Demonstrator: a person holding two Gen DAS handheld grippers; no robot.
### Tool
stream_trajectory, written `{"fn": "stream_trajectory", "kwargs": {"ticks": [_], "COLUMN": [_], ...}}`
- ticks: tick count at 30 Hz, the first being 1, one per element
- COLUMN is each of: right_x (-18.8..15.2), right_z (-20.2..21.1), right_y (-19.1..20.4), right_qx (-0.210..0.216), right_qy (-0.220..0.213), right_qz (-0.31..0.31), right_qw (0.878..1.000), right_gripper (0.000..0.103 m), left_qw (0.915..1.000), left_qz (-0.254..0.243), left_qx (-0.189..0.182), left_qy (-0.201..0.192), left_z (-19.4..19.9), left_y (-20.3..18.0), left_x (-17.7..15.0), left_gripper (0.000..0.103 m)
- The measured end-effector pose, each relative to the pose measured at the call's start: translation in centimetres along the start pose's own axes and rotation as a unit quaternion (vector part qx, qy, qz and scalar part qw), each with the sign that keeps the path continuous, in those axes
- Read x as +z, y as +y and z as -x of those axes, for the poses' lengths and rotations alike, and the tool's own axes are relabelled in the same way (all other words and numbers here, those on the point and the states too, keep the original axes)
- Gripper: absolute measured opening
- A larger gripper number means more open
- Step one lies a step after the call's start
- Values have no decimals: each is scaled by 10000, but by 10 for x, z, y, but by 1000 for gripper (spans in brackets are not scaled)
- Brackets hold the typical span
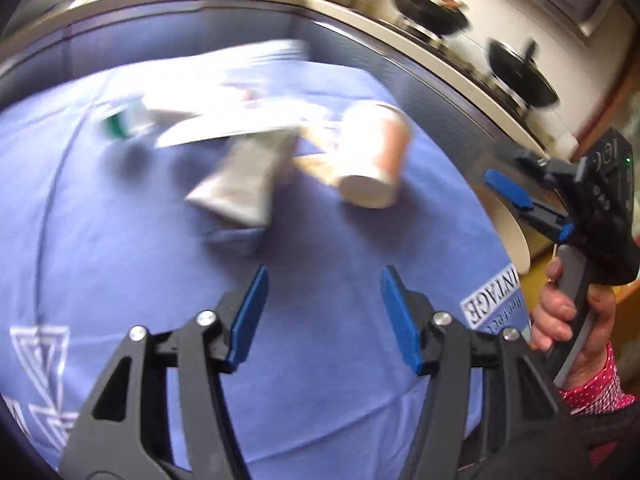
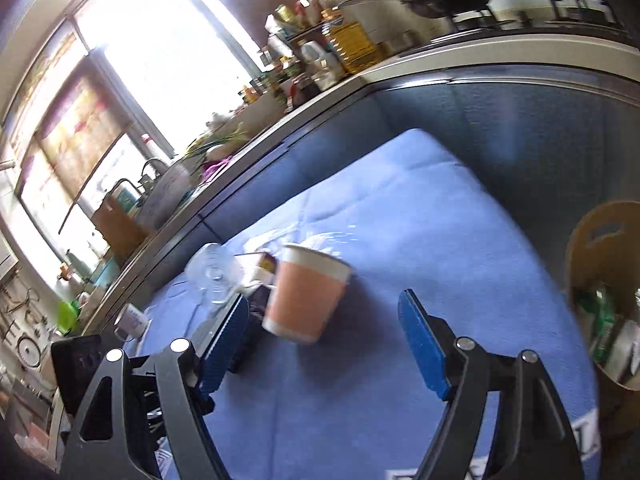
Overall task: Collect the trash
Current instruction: 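Move both grippers back over the remaining trash on the table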
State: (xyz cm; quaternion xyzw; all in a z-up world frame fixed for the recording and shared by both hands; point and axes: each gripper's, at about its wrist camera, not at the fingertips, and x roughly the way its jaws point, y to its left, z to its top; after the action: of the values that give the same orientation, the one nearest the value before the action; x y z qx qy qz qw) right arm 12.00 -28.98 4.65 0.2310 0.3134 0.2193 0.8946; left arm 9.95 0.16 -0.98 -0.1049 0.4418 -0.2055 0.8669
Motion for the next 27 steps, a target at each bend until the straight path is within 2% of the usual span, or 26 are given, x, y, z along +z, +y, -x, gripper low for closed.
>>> {"fn": "stream_trajectory", "kwargs": {"ticks": [5,8,10,12,14,17,19,21,27], "right_x": [43,51,43,24,-3,-40,-57,-64,-28], "right_z": [-69,-106,-124,-129,-121,-98,-91,-88,-90], "right_y": [47,64,73,88,116,147,153,155,150], "right_qx": [764,942,1096,1508,2190,2638,2548,2221,1607], "right_qy": [366,705,1026,1379,1812,2025,2141,2105,1501], "right_qz": [46,5,-68,-149,101,631,820,1047,1218], "right_qw": [9964,9931,9886,9788,9587,9410,9394,9463,9679], "right_gripper": [75,75,75,73,73,73,73,73,73], "left_qw": [9932,9856,9818,9780,9754,9700,9672,9661,9688], "left_qz": [1098,1569,1736,1890,1992,2198,2290,2328,2256], "left_qx": [115,192,287,301,315,379,443,445,321], "left_qy": [-355,-602,-722,-825,-895,-970,-1002,-1024,-975], "left_z": [36,58,68,76,83,87,89,91,86], "left_y": [71,102,116,130,144,162,172,176,173], "left_x": [-1,-2,-2,-1,-3,1,5,7,16], "left_gripper": [56,56,62,67,67,67,67,67,67]}}
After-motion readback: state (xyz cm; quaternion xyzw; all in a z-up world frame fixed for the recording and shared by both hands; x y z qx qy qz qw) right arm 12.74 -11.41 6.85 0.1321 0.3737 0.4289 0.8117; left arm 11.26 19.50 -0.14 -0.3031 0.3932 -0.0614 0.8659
